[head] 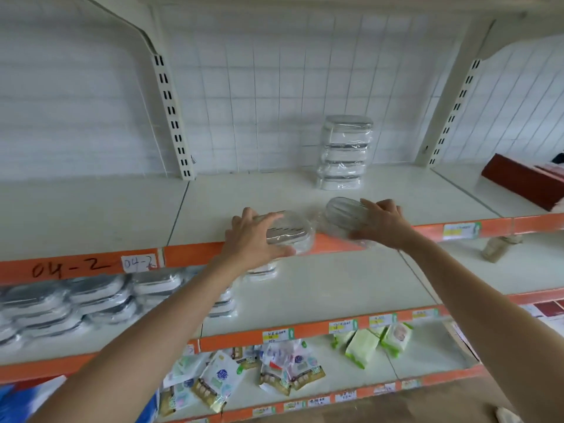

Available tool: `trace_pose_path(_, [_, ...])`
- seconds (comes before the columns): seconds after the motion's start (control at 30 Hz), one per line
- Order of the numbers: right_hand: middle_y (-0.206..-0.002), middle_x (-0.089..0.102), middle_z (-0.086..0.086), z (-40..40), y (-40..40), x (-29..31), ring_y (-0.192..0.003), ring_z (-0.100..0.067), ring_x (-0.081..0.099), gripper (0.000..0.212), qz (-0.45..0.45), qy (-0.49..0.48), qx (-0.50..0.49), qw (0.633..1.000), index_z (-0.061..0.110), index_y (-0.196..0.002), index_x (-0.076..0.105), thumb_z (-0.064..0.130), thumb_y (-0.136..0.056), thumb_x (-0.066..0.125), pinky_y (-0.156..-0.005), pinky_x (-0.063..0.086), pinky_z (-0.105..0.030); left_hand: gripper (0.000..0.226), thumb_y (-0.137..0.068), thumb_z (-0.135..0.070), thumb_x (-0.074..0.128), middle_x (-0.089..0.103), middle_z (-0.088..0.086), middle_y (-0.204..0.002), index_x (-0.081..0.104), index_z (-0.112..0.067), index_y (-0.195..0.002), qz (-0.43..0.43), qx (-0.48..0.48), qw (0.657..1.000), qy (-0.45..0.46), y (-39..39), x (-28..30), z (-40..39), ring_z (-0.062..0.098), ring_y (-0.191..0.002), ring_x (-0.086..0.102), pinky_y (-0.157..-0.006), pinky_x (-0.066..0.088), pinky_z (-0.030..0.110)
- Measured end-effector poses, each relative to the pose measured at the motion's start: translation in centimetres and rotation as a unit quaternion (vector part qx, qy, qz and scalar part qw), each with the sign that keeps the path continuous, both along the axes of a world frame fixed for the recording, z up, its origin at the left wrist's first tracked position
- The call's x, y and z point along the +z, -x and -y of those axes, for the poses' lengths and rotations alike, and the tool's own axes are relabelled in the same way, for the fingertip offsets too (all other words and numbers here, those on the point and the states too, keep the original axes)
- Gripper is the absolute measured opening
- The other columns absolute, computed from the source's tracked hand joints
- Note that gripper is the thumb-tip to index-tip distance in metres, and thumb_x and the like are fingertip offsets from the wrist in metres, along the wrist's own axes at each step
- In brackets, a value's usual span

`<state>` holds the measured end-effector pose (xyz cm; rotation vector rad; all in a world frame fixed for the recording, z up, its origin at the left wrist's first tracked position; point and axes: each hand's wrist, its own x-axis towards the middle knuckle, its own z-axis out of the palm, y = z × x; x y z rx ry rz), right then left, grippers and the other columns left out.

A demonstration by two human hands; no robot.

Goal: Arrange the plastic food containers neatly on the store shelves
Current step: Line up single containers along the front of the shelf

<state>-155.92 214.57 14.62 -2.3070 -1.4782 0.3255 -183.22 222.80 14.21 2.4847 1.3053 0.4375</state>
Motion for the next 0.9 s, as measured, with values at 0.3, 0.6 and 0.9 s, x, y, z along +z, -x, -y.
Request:
trace_pose_path(0.3, [-0.149,0.024,-0.009,-5.1,-6.0,0.9,-0.137,-0.028,0.027,0.091,-0.017,0.063,0.154,0.986,0.022,-0.149,0.023,0.028,-0.076,0.077,-0.114,0.022,-0.038,0.085,-0.068,-0.058,0.075,0.022,-0.001,-0.110,0.031,-0.052,-0.140,-0.016,0.025,0.997,0.075,-2.2,-0.5,-4.4,0.026,-0.119,0.029,-0.107,0.025,0.031])
trace_pose_path(0.6, [-0.153,0.017,-0.003,-7.7,-10.5,-0.3,-0.140,-0.025,0.023,0.109,-0.118,0.039,0.234,0.964,0.026,-0.151,0.010,0.019,-0.070,0.083,-0.114,0.025,-0.043,0.108,-0.045,-0.050,0.078,0.036,-0.002,-0.129,0.032,-0.023,-0.139,0.197,0.071,0.975,0.074,-7.2,1.6,-5.7,0.015,-0.124,0.038,-0.103,0.034,0.030])
trace_pose_path(0.9, [-0.150,0.022,0.001,-7.1,-12.0,-3.6,-0.136,-0.018,0.034,0.119,-0.310,-0.102,0.198,0.924,0.031,-0.150,0.005,0.019,-0.064,0.087,-0.105,0.042,-0.033,0.090,-0.064,-0.029,0.082,0.026,0.006,-0.139,0.035,-0.010,-0.138,0.247,-0.030,0.967,0.057,-18.6,-0.1,-4.8,0.012,-0.134,0.025,-0.101,0.019,0.004])
